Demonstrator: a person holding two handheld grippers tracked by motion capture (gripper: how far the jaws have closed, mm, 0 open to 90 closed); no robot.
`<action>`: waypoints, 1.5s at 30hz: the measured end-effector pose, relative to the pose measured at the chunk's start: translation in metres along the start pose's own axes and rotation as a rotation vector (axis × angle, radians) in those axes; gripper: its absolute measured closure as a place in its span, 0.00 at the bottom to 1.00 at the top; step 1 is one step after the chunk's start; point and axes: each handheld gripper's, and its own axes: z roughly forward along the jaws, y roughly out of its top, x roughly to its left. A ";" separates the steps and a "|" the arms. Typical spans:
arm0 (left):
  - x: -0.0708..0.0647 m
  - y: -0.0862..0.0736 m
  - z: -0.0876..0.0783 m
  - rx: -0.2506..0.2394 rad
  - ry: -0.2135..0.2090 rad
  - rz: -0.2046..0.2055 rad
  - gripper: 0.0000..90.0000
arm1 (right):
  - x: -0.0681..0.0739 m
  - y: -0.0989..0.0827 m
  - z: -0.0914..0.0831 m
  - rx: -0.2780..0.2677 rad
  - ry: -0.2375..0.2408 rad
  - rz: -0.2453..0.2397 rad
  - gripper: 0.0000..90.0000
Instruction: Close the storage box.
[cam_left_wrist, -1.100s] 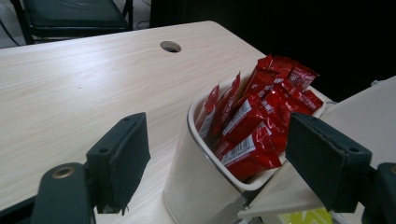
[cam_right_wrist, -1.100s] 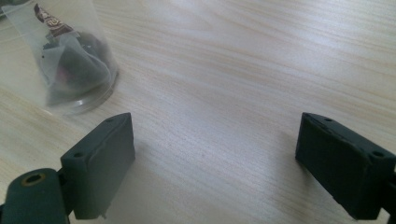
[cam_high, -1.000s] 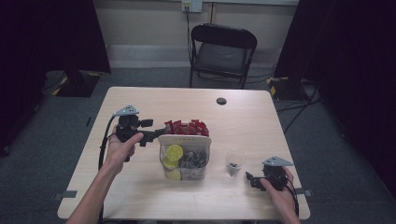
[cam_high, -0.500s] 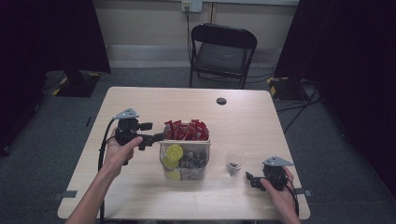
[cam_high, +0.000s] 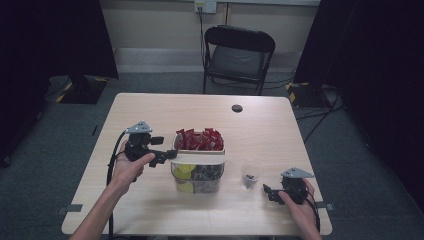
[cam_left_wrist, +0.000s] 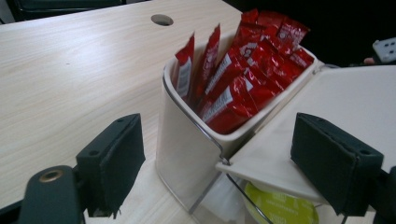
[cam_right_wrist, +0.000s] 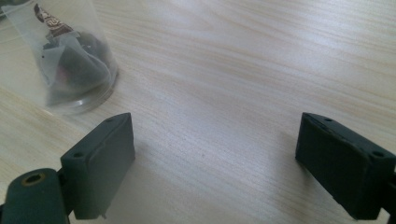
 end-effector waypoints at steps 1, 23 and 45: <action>0.000 -0.001 0.000 0.007 0.000 0.005 0.18 | 0.000 0.000 0.000 0.000 0.000 0.000 0.12; 0.000 -0.012 0.016 0.065 0.010 0.005 0.18 | 0.000 0.000 0.000 0.000 0.000 0.000 0.12; 0.007 -0.024 -0.010 0.033 0.052 -0.007 0.18 | 0.000 0.000 0.000 0.000 0.003 -0.001 0.12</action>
